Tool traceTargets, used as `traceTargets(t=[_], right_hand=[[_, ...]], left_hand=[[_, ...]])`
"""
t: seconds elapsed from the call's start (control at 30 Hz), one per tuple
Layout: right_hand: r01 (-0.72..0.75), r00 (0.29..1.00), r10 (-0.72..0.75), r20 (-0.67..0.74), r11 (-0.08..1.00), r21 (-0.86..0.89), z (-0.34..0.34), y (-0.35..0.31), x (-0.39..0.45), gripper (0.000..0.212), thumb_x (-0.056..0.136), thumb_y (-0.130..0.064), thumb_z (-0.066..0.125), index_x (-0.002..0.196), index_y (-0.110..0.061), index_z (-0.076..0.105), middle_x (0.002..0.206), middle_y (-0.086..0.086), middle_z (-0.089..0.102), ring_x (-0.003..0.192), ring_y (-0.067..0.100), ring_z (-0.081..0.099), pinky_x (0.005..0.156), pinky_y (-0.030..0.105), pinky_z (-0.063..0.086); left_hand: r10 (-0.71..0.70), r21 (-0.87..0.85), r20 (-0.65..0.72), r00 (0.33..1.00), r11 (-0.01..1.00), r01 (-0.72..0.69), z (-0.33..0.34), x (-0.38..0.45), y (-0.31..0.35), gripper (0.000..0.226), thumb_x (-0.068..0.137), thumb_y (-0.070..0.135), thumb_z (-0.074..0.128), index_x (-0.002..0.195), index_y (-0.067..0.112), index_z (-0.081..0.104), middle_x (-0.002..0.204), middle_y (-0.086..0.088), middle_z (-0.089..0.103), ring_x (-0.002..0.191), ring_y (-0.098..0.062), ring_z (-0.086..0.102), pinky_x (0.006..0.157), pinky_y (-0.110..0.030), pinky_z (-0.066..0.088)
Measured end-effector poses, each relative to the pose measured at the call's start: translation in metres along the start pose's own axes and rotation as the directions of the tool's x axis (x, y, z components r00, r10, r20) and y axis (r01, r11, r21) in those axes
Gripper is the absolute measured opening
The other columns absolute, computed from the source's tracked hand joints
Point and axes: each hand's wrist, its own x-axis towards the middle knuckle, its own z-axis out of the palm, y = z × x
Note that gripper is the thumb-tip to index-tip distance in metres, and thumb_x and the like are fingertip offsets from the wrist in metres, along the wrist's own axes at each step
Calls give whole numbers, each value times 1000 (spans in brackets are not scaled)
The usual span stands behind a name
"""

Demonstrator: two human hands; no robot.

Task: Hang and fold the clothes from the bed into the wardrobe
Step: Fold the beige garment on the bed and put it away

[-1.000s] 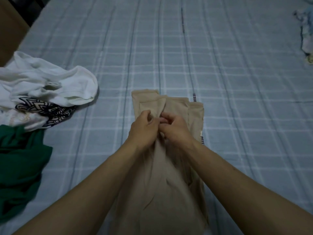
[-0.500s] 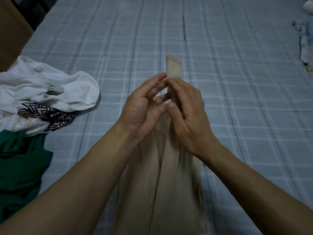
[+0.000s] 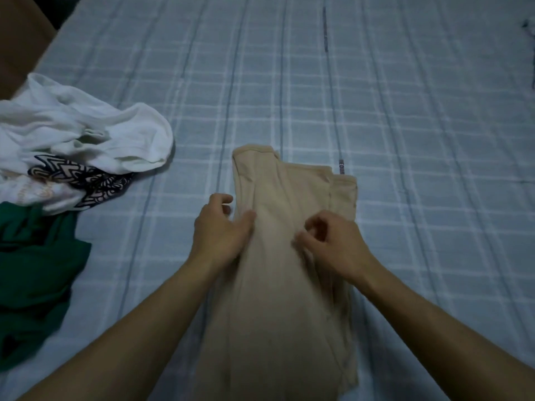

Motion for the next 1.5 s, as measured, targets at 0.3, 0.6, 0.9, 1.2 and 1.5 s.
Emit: traceTargets(t=[0.3,0.6,0.9,1.2,1.5], right_hand=[[-134,991,134,-1,991,-11,26,6,-31,24,81,-24,71,101,-18,58,73,-5,64,73,11,61,73,36,52],[-78,996,81,-48,994,74,16,29,-64,14,89,-27,66,100,-19,61,70,-7,65,66,4,61,68,23,51],[-90,989,61,131,969,228,19,43,-142,73,70,-33,85,130,-38,45,90,-8,63,77,5,61,72,15,50],[-89,977,7,212,922,377,28,39,-166,95,76,-13,83,150,-35,29,141,-8,50,125,4,52,105,30,47],[64,975,-96,201,985,162,41,48,-171,94,79,-29,80,154,-34,24,155,-15,31,137,0,33,109,14,29]], left_hand=[[89,38,-29,996,995,-88,5,2,2,35,76,20,72,108,25,59,69,15,59,69,3,58,54,-6,37],[212,214,-123,970,960,-182,-11,-20,-9,31,85,16,64,115,18,57,108,-5,55,93,-21,55,80,-31,40],[581,306,218,784,723,-620,-14,-108,-46,17,85,9,65,102,11,63,105,-6,56,97,-25,52,85,-35,46],[569,252,331,753,716,-652,-46,-164,-90,20,85,0,64,103,8,64,104,-5,57,94,-21,56,84,-28,44],[571,260,413,710,673,-692,-56,-190,-110,31,86,5,61,116,4,66,110,-11,67,101,-29,61,91,-26,42]])
